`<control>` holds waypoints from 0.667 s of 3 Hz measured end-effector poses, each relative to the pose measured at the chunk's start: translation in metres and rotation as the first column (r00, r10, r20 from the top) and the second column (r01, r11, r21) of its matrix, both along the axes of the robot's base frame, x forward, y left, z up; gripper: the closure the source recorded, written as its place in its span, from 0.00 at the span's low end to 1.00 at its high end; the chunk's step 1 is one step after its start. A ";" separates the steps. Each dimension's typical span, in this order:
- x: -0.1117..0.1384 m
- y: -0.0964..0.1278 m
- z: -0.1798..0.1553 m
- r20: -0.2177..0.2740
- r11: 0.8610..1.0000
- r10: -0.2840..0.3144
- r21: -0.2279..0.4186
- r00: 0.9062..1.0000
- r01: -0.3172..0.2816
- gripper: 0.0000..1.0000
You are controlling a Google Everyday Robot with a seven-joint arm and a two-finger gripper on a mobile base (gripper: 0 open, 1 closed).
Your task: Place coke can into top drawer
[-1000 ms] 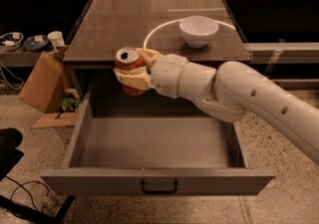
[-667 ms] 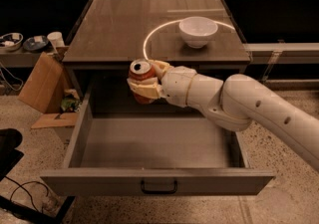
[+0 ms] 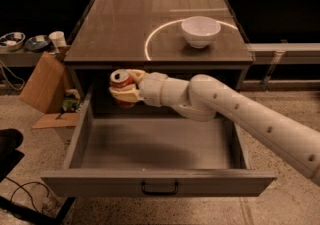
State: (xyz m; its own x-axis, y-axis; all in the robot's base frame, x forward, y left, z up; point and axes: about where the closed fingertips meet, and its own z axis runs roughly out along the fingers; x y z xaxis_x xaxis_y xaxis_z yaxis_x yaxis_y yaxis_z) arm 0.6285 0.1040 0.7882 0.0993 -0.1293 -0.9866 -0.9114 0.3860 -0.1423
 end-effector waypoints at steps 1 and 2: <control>0.014 0.039 -0.027 0.007 0.999 0.050 0.017 0.999 -0.051 1.00; 0.009 0.064 -0.057 0.016 0.993 0.084 0.086 0.996 -0.085 1.00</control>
Offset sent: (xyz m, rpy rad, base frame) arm -0.0005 0.0813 -0.0924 0.1946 -0.0233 0.1128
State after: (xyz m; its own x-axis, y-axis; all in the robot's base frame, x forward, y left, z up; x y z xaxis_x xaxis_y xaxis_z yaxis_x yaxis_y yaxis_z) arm 0.6375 0.1677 0.7311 0.1183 -0.0346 -0.9924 -0.9396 0.3194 -0.1232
